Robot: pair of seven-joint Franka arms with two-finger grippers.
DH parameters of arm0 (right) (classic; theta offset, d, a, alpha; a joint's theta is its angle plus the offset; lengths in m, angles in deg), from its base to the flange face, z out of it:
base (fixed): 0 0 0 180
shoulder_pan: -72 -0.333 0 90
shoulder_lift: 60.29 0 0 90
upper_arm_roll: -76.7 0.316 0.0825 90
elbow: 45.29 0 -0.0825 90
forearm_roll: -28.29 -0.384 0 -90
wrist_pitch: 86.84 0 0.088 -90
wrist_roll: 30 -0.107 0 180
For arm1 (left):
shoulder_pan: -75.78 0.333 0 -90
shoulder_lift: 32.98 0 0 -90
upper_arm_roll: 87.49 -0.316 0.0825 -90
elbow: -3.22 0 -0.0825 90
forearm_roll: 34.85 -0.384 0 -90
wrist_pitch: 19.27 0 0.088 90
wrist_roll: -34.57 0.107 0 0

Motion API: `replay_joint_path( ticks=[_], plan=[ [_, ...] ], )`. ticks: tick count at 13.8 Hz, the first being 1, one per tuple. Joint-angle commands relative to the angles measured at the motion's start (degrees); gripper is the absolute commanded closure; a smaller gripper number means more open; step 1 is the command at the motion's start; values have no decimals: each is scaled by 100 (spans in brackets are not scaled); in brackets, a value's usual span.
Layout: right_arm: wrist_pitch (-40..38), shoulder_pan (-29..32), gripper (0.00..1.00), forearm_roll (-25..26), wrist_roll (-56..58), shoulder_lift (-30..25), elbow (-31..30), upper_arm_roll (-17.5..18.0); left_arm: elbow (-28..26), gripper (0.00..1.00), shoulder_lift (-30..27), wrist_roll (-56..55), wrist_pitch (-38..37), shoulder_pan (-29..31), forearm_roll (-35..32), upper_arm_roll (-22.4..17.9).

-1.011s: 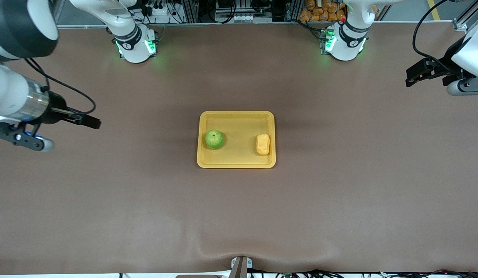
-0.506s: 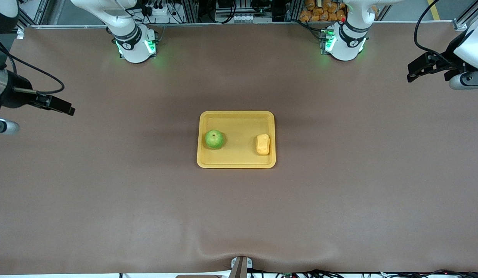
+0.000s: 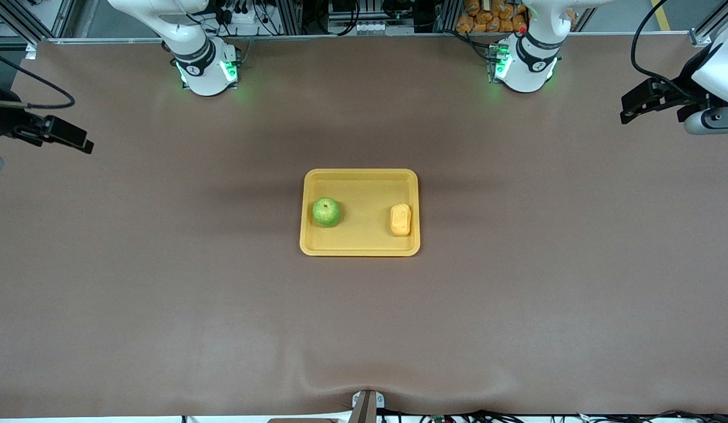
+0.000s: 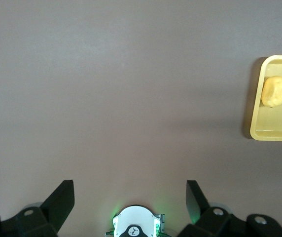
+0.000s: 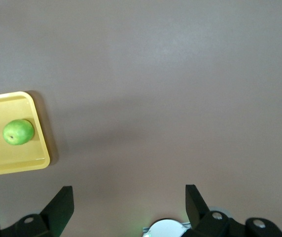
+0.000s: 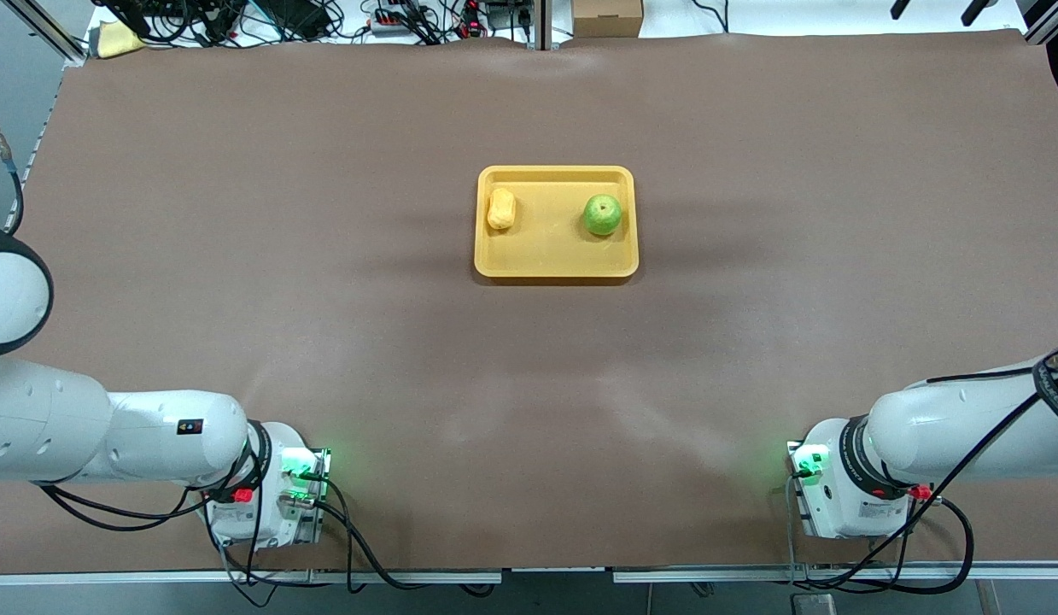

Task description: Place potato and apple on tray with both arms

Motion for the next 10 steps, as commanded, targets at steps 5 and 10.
replay_joint_path(
  ticks=[5,10],
  plan=[
    [162,145,0,66,1043,-478,-505,-193,-75,0,-121,120,-18,56,114,-15],
    [74,180,0,83,1078,-522,-488,-184,-31,0,-112,147,-18,56,105,-50]
  ],
)
